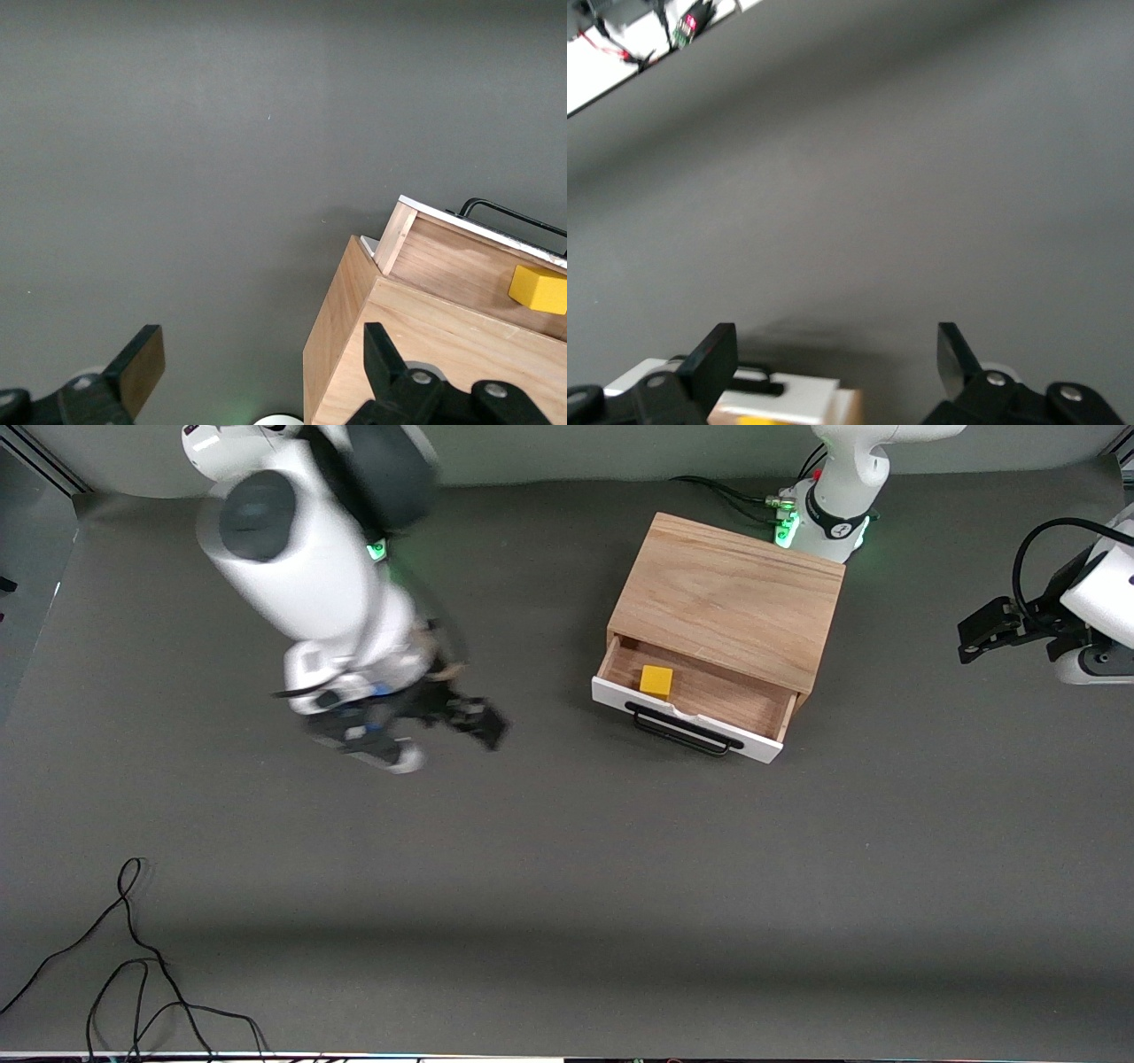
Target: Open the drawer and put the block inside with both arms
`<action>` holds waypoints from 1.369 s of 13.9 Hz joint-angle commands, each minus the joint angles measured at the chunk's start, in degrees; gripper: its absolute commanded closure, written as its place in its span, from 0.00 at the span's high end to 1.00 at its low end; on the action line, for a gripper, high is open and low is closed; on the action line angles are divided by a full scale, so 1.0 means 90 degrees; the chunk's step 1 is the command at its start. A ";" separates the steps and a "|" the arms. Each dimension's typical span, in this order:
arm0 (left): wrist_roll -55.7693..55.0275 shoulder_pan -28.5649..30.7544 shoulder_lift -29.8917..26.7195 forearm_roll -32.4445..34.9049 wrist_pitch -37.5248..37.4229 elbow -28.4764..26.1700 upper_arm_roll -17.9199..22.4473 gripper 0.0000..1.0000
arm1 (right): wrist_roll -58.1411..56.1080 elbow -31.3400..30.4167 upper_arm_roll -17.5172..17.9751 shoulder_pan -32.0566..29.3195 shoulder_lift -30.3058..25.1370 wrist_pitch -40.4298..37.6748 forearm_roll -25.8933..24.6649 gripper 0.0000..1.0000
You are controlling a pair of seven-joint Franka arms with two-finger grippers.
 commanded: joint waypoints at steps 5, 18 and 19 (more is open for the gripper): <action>0.0102 -0.0026 -0.0126 0.0015 0.0074 -0.0132 0.0030 1.00 | -0.3895 -0.1864 -0.1066 -0.1032 -0.1675 -0.0094 0.0013 1.00; 0.0092 -0.0094 -0.0116 0.0015 0.0064 -0.0113 0.0000 1.00 | -0.5217 -0.2022 -0.0266 -0.2391 -0.1969 -0.0749 -0.0281 1.00; 0.0101 -0.0085 -0.0116 0.0015 0.0064 -0.0122 0.0000 1.00 | -0.5207 -0.2022 -0.0266 -0.2401 -0.1969 -0.0749 -0.0281 1.00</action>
